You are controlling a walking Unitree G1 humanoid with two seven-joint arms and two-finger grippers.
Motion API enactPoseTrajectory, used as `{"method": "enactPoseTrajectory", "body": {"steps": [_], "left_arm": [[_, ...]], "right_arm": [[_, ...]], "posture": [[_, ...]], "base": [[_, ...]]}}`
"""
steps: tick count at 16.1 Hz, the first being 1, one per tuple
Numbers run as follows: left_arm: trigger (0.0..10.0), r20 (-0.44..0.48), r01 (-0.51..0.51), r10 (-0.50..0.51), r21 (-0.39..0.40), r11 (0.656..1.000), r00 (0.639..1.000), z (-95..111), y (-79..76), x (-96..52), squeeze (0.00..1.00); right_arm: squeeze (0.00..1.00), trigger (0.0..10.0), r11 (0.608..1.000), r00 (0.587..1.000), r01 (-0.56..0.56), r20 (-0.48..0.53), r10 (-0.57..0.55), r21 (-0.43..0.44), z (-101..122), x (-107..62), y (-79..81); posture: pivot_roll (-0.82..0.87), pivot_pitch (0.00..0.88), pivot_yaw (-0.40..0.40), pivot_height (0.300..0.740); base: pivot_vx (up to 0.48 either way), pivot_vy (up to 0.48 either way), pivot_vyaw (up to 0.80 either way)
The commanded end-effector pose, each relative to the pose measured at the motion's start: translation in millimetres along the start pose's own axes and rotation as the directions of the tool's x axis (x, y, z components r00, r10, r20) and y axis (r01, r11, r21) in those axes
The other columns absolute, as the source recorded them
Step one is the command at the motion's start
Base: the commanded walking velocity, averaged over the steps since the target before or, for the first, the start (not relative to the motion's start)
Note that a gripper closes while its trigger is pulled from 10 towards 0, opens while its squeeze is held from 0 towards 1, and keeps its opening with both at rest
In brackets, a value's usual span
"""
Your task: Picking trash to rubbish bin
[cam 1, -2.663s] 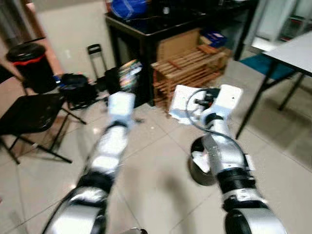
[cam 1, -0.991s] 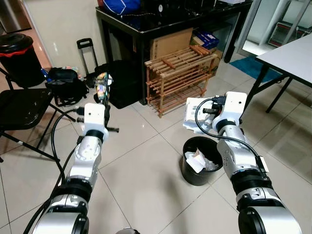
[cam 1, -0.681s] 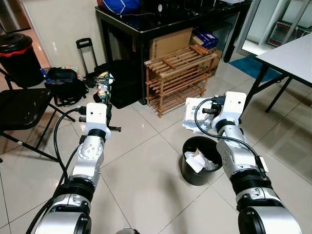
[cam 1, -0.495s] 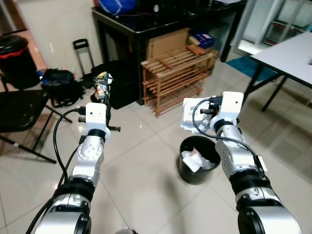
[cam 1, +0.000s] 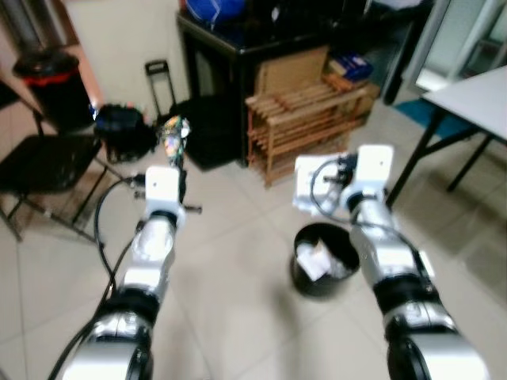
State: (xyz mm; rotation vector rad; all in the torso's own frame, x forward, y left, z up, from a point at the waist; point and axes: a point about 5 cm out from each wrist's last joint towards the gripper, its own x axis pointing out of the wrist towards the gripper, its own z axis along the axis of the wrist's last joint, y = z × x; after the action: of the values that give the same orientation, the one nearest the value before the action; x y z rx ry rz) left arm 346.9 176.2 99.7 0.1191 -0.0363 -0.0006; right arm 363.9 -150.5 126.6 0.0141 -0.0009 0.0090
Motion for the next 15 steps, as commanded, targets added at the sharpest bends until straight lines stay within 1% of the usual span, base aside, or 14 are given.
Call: {"method": "enactPoseTrajectory", "body": {"steps": [1, 3, 9, 12, 13, 15], "left_arm": [[10.0, 0.002, -0.003, 0.003, 0.008, 1.0, 1.0, 1.6, 0.6, 1.3, 0.0], [10.0, 0.003, -0.003, 0.003, 0.007, 1.0, 1.0, 1.6, 0.1, 1.2, 0.0], [10.0, 0.003, -0.001, 0.001, 0.007, 1.0, 1.0, 1.8, -0.9, 1.6, 0.0], [10.0, 0.005, 0.0, 0.0, 0.008, 1.0, 1.0, 2.4, -0.9, 1.9, 0.0], [10.0, 0.005, 0.0, 0.0, 0.008, 1.0, 1.0, 2.4, -0.8, 1.9, 0.0], [10.0, 0.005, 0.0, 0.0, 0.008, 1.0, 1.0, 2.3, -0.6, 1.9, 0.0]], "right_arm": [[0.0, 10.0, 1.0, 1.0, -0.016, 0.015, 0.016, -0.011, 4.5, 1.1, 2.3], [0.0, 10.0, 0.999, 1.0, -0.026, 0.004, 0.027, -0.031, 2.5, 0.6, 4.1], [0.0, 10.0, 0.998, 0.999, -0.039, 0.002, 0.039, -0.046, 2.2, 0.3, 5.4], [0.0, 10.0, 0.998, 0.998, -0.06, 0.023, 0.061, -0.037, 4.7, 0.1, 8.5], [0.0, 10.0, 0.997, 0.997, -0.07, 0.033, 0.071, -0.028, 5.9, -0.2, 10.3], [0.0, 10.0, 0.998, 0.997, -0.07, 0.039, 0.07, -0.011, 6.3, -0.5, 11.0]], "posture": [[0.04, 0.0, 0.034, 0.74], [0.05, 0.0, 0.034, 0.74], [0.04, 0.0, 0.035, 0.74], [0.05, 0.0, 0.035, 0.74], [0.05, 0.0, 0.035, 0.74], [0.05, 0.0, 0.035, 0.74]], "base": [[0.0, -0.3, 0.48], [0.0, -0.302, 0.8], [0.0, -0.3, 0.8], [0.0, -0.298, 0.8], [0.0, -0.3, 0.59], [0.0, -0.298, 0.0]]}}
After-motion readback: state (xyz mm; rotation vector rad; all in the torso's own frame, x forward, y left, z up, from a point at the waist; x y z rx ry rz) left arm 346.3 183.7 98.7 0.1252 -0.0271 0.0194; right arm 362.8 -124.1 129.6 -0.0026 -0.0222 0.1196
